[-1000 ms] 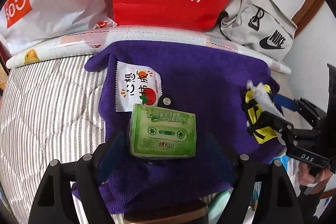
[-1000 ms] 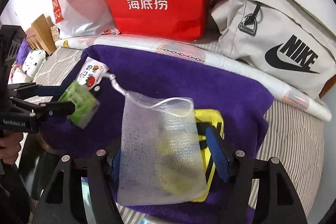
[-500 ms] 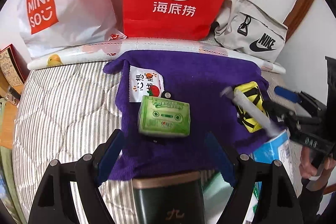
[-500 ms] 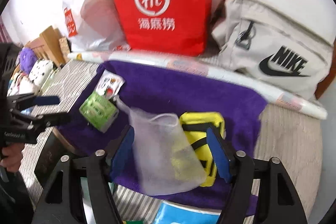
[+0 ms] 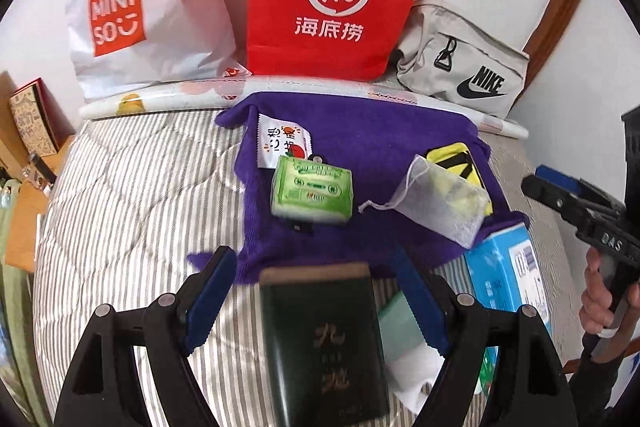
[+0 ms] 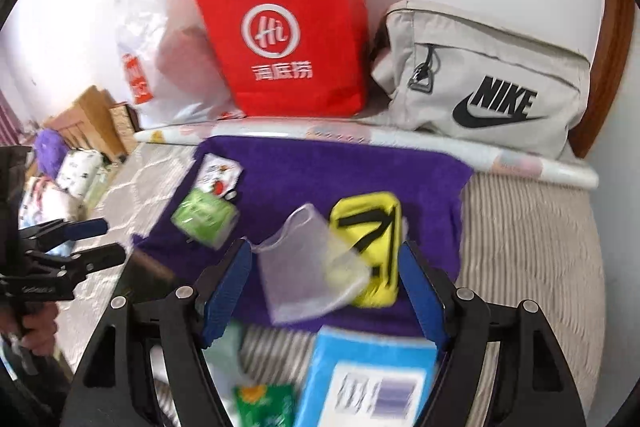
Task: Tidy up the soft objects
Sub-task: 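Withdraw both tools from the towel toward the sponge and watch strap, then grasp the white sponge block with the right tool and lift it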
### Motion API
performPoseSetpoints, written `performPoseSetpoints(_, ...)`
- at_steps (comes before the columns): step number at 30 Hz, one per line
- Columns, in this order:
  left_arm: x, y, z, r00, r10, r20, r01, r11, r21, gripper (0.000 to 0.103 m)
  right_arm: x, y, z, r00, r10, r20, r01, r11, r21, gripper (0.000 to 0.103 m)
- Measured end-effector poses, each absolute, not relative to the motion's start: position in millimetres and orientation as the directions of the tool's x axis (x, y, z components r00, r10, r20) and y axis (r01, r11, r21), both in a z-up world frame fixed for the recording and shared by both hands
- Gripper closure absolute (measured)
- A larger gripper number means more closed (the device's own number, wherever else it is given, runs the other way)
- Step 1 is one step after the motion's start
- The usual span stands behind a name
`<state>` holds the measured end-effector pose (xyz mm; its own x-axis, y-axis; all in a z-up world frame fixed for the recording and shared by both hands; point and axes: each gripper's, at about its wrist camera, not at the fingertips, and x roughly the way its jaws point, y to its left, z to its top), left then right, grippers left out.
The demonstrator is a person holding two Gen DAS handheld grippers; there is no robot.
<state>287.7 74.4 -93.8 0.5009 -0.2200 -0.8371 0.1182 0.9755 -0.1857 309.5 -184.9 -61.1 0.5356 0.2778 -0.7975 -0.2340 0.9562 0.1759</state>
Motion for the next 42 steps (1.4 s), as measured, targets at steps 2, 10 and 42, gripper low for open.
performPoseSetpoints(2,269.9,76.8,-90.6,0.531,-0.217,-0.819,0.117,0.976,-0.182,0.023,290.6,-182.9,-60.0,0.535,0.301,-0.79,-0.249,0.949,0.194,0.028)
performPoseSetpoints(10,212.7,83.0,-93.7,0.521,-0.241,-0.819,0.114,0.97,-0.212,0.023,216.5,-161.7,-66.9,0.515,0.351,-0.782,-0.331,0.923,0.197,0.028)
performPoseSetpoints(42,137.6,95.7,-168.1,0.425,-0.279,-0.861,0.122,0.96,-0.251,0.023,194.9,-102.8,-128.9,0.408,0.467,-0.785,-0.554,0.81,0.194,0.061)
